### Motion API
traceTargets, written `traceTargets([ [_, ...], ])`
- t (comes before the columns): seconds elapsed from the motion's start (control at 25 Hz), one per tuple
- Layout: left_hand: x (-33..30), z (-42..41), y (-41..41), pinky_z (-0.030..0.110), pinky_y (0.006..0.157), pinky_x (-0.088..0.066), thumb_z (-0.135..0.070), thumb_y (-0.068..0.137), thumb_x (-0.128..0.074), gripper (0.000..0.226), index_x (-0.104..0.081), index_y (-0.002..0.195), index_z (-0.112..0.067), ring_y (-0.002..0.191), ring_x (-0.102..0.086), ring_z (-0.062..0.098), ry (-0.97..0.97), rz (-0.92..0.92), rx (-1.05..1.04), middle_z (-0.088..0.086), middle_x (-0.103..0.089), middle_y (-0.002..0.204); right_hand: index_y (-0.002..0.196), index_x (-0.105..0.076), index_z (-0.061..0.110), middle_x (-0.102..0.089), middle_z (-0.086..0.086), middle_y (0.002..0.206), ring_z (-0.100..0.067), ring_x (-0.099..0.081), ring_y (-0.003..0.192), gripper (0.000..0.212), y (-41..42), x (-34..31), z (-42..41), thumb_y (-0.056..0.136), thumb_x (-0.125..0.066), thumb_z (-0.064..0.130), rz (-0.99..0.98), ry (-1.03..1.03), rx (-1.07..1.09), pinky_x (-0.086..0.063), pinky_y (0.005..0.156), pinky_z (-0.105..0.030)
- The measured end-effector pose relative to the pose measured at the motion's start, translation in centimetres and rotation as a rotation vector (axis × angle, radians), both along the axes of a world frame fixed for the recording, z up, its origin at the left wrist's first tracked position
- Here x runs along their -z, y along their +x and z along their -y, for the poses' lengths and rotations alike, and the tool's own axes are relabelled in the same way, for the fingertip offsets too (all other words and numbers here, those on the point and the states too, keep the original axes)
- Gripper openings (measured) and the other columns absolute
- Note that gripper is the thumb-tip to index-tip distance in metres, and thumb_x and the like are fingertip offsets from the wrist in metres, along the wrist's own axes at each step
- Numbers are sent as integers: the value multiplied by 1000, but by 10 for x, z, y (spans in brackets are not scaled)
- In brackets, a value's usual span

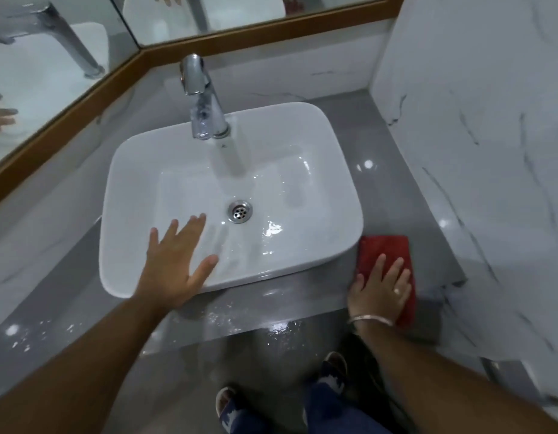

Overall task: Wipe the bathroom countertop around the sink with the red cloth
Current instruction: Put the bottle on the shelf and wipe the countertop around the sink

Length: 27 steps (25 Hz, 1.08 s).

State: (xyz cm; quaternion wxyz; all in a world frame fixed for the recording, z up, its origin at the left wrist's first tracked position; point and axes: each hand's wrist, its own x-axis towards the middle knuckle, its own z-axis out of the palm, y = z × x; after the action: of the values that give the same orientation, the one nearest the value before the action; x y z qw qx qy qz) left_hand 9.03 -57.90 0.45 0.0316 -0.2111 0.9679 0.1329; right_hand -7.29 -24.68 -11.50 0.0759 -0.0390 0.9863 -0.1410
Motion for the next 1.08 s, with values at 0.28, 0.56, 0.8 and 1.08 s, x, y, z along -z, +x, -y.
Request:
traceTargets([
  [0.28,1,74,52,53,122,5,-75,89,-9,82,0,156,-30,151,5,25,-115,177,207,4,-7,166,151,-26,13,-16,-22,158,-40,-20,144,69,137,0,109,91,-40,44,97,52,-583,-15,116,-52],
  [0.56,12,79,53,60,121,-3,-83,85,-14,91,-10,156,-26,151,-9,32,-157,70,206,9,-18,164,150,-28,11,-22,-25,157,-47,-29,139,67,9,-6,-18,91,-30,45,-1,260,-437,-32,109,-60],
  [0.8,13,77,52,62,119,-6,-84,84,-11,93,-18,155,-24,149,-18,35,-172,68,218,11,-28,161,154,-3,15,4,-21,160,-42,-2,147,68,136,8,128,97,-32,39,15,257,-230,-6,118,-51],
  [1.08,7,75,52,61,119,-5,-85,82,-7,95,-17,155,-25,150,-17,33,-167,108,198,10,-27,162,151,-21,30,-23,-9,159,-32,-28,144,69,150,0,123,88,-42,51,-34,220,-1001,-21,112,-48],
])
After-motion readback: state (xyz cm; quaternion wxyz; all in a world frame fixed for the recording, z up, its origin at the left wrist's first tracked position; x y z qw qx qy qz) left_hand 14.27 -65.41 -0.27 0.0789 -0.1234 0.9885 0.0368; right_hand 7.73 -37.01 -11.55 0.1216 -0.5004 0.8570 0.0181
